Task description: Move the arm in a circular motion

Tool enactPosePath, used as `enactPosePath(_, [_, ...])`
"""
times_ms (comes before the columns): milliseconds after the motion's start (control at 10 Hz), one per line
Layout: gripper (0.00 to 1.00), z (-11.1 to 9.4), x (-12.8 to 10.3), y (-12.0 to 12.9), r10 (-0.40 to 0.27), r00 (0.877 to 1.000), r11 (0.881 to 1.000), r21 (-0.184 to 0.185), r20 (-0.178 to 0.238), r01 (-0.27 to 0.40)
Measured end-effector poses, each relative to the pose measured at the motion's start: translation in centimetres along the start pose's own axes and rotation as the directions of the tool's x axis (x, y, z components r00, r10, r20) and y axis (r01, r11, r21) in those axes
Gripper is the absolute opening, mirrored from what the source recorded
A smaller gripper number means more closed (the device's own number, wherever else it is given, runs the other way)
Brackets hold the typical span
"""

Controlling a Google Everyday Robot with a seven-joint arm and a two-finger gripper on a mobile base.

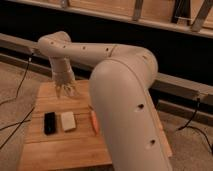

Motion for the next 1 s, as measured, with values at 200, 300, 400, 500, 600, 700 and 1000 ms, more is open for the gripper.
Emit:
enactPosePath(200, [0.65, -0.4, 2.4, -2.6, 0.045, 0.999, 0.999, 0.001, 0.002, -0.045])
enactPosePath(300, [0.65, -0.6, 3.4, -4.3, 0.072, 0.997, 0.997, 0.001, 0.003, -0.072])
enactPosePath(400, [0.65, -0.6, 3.8, -5.7, 0.092, 0.996, 0.996, 0.002, 0.000, -0.092])
enactPosePath(500, [0.65, -0.6, 3.9, -5.7, 0.092, 0.996, 0.996, 0.000, 0.000, -0.092])
enactPosePath(600, [0.65, -0.6, 3.8, -5.2, 0.084, 0.996, 0.996, -0.002, 0.001, -0.084])
enactPosePath(700, [0.65, -0.6, 3.8, -5.3, 0.085, 0.996, 0.996, -0.001, 0.002, -0.085])
enactPosePath(1000, [0.65, -0.6, 3.8, -5.4, 0.086, 0.996, 0.996, -0.001, 0.001, -0.086])
